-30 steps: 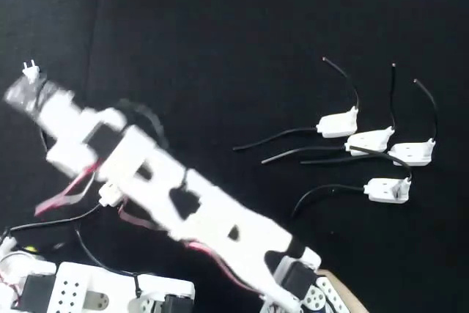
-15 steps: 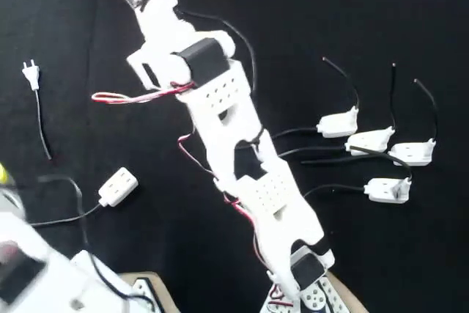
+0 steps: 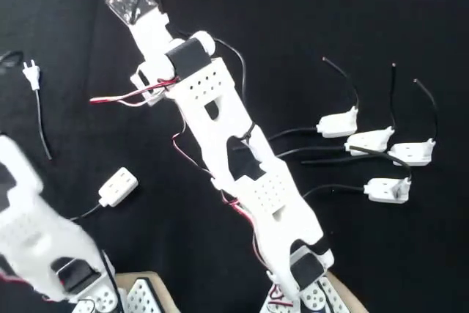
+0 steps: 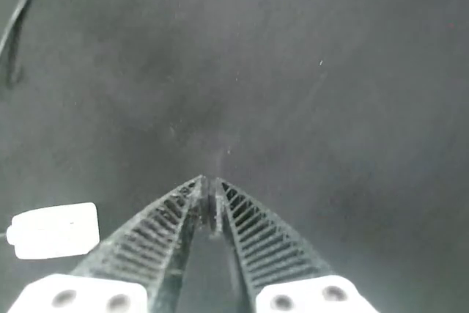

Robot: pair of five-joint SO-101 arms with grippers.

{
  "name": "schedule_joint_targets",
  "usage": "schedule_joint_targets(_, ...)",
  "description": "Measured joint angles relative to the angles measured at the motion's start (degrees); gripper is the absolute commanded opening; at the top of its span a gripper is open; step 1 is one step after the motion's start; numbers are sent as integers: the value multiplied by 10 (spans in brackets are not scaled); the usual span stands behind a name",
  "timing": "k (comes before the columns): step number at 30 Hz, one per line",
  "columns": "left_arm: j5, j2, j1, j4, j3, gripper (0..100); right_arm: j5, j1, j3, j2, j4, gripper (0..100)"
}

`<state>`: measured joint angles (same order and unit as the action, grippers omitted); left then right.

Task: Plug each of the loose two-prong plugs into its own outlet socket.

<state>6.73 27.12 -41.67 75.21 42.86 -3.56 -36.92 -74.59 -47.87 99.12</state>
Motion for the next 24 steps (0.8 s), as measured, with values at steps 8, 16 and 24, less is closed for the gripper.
schedule_joint_targets(8,-5,264,51,51,226,359,-1,-4,90,0,0,15)
schedule_joint_targets(16,-120,447,84,42,353,359,-1,-9,113,0,0,15)
schedule_joint_targets(24,-135,504,87,55,416,312,-1,-21,113,0,0,15)
